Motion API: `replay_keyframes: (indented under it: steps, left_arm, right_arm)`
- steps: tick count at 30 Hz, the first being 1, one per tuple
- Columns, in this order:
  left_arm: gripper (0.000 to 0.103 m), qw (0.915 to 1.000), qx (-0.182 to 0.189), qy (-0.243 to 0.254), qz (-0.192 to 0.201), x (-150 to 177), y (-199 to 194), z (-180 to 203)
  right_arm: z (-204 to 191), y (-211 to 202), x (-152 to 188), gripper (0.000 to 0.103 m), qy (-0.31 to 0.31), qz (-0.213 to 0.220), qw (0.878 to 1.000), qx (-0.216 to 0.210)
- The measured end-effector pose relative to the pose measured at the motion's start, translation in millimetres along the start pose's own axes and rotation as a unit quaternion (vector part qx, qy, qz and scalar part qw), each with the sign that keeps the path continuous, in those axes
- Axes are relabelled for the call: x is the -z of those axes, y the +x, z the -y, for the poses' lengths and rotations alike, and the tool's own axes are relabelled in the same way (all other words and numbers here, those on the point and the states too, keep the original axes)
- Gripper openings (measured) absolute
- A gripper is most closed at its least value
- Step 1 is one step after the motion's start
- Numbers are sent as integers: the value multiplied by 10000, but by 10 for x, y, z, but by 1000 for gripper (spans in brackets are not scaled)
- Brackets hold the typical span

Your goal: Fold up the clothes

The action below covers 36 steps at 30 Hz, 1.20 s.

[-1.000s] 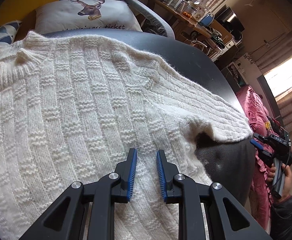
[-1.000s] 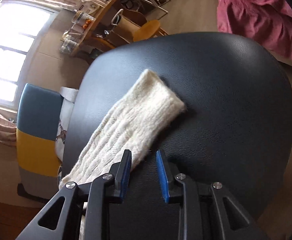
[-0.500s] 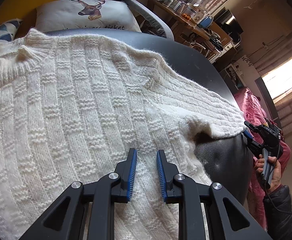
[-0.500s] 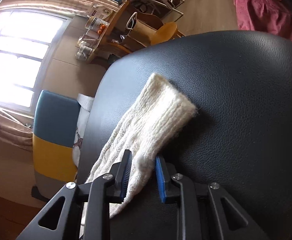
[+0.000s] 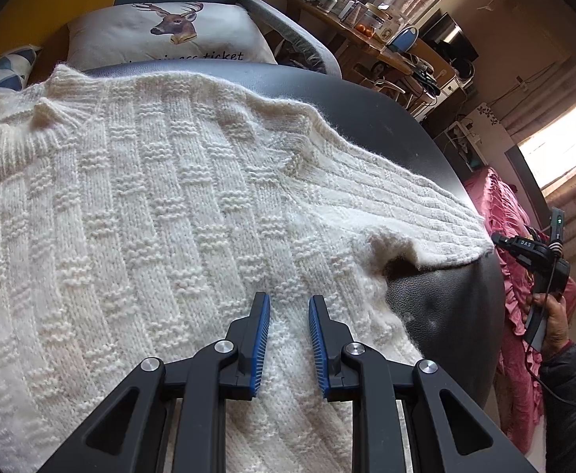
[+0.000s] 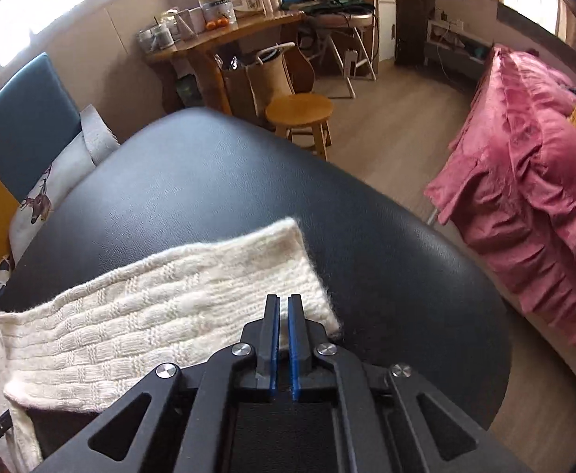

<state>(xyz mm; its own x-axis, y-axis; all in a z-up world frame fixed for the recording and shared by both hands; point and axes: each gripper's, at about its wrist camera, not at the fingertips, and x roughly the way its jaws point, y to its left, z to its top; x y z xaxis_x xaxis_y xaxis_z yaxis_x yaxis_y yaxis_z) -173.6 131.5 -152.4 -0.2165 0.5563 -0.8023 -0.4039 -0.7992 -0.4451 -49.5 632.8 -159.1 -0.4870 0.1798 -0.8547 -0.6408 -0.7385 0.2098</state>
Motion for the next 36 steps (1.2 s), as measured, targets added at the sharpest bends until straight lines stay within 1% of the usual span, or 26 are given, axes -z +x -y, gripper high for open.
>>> replay_keyframes:
  steps: [2, 4, 6, 7, 9, 11, 15, 17, 20, 23, 28, 29, 31, 32, 33, 35, 36]
  left_arm:
    - [21, 10000, -45, 31, -30, -7, 0, 15]
    - [21, 9999, -96, 55, -76, -18, 2, 35]
    - [21, 9998, -175, 77, -98, -42, -8, 72]
    - [21, 9997, -205, 109, -79, -53, -19, 108]
    - [21, 9995, -212, 223, -61, -68, -33, 198]
    - [23, 9986, -95, 502, -118, -55, -19, 345]
    - [24, 9967, 78, 746, -314, 24, 73, 517]
    - [28, 9955, 182, 838, -413, 66, 120, 591]
    - [31, 9931, 339, 976, -561, 130, 189, 701]
    - [32, 9917, 530, 952, -683, 137, 219, 703]
    - [32, 9912, 463, 1055, -645, 185, 195, 754]
    - [33, 9918, 478, 1006, -625, 190, 172, 758]
    - [33, 9930, 558, 911, -509, 220, 75, 740]
    - [33, 9936, 574, 883, -404, 229, 4, 717]
    - [33, 9943, 579, 852, -290, 242, -67, 689]
    - [33, 9954, 553, 767, -120, 202, -187, 601]
    - [33, 9961, 495, 728, -65, 174, -224, 557]
  right_arm:
    - [140, -83, 58, 4, 338, 146, 9989, -276]
    - [213, -231, 61, 11, 505, 373, 9965, -549]
    - [140, -345, 41, 18, 398, 456, 9946, -848]
    - [84, -395, 31, 18, 308, 473, 9935, -993]
    - [-113, -363, 1, 18, 41, 301, 9926, -1172]
    - [-338, -256, -27, 18, -266, 49, 9917, -1254]
    - [-747, 145, -17, 18, -830, -448, 9925, -774]
    - [-855, 326, -24, 17, -1010, -595, 9918, -502]
    - [-993, 416, -75, 15, -1278, -549, 9902, -138]
    - [-1061, 485, -146, 15, -1454, -463, 9882, 111]
    - [-1125, 512, -182, 15, -1550, -393, 9867, 279]
    - [-1137, 471, -188, 15, -1516, -378, 9875, 199]
    - [-1195, 308, -188, 19, -1451, -242, 9890, -145]
    - [-1247, 213, -175, 19, -1438, -154, 9888, -380]
    - [-1342, 133, -151, 25, -1423, -154, 9868, -757]
    - [-1622, 89, -87, 25, -1458, -448, 9771, -1481]
    - [-1802, 72, -42, 25, -1599, -581, 9701, -1732]
